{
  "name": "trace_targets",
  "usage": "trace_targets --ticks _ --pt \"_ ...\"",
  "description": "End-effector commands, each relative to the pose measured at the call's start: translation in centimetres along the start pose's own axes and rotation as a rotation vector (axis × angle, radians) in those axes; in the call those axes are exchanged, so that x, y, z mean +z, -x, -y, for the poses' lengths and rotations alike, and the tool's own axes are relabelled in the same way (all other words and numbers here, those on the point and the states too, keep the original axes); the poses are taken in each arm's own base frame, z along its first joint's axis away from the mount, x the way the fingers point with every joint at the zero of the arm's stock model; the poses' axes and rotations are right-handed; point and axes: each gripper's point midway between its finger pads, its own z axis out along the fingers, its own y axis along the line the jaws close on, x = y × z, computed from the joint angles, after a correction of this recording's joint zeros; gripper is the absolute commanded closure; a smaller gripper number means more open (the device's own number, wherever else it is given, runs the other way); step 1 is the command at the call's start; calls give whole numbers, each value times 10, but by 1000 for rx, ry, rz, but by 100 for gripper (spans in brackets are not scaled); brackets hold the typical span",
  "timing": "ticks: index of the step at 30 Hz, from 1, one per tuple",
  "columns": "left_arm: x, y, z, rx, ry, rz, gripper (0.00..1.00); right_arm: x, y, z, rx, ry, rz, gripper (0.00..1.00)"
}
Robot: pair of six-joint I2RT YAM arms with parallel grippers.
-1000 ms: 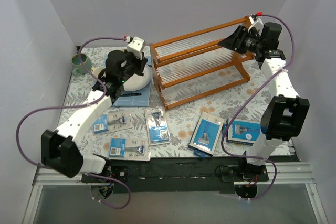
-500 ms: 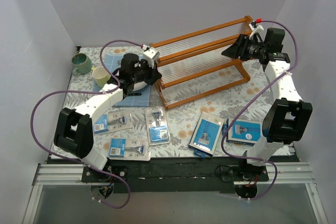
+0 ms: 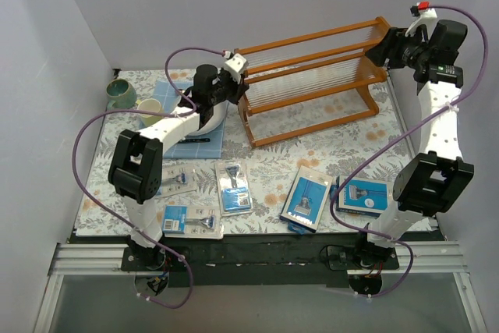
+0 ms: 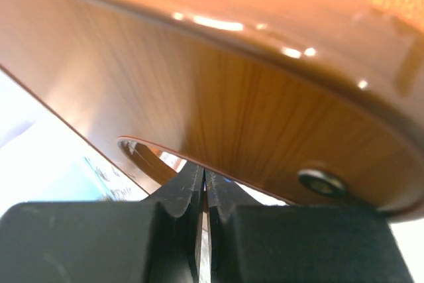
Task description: Place and organize the shaving razors onto the shelf
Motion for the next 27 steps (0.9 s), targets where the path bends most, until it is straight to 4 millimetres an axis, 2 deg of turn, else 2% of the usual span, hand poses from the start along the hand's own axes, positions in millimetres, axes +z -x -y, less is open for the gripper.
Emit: trace_targets --ticks 1,2,3,4,5,6,7,9,10,11,12,13,15,16,17,19,21,22,27 --pt "20 -9 -26 32 91 -26 100 -14 51 22 -164 -171 170 34" --pt "25 -16 -26 27 86 -38 100 -13 60 27 -185 -198 207 34" --pt "26 -9 -28 28 85 -26 100 -13 65 34 -189 -235 222 32" --pt "26 -10 -27 19 79 -35 100 -8 63 51 -179 -290 219 32" --pt "25 -7 -25 8 69 -37 99 -5 65 59 -176 -318 224 32" --pt "24 -5 -21 -1 44 -38 90 -4 71 64 -183 -340 244 32" --pt "21 -7 -18 -13 28 -61 68 3 68 73 -181 -357 244 32" --pt "12 -1 -10 -28 -6 -67 57 8 77 80 -200 -364 281 31" --pt "7 -10 -5 -44 -20 -97 48 13 80 85 -201 -373 291 32" --pt "2 -11 -2 -53 -30 -103 44 17 80 87 -203 -376 294 31" --pt "-5 -2 1 -54 -32 -91 41 18 84 90 -207 -383 303 31" --pt "-11 -12 5 -66 -39 -111 39 23 86 96 -206 -398 306 30" --pt "-20 -14 10 -73 -44 -112 36 25 92 105 -249 -426 308 29" --pt "-26 -8 13 -78 -47 -100 34 32 87 115 -245 -445 298 29" --pt "-30 -17 17 -87 -52 -118 31 31 95 116 -256 -453 314 27" --pt "-37 -17 20 -93 -53 -123 28 41 87 128 -247 -471 297 25" --pt "-41 -25 21 -102 -46 -147 27 46 88 131 -253 -463 310 25" --pt "-42 -26 20 -100 -42 -152 27 54 81 133 -253 -442 294 26" --pt "-41 -37 2 -84 51 -184 24 70 60 124 -255 -337 246 44"
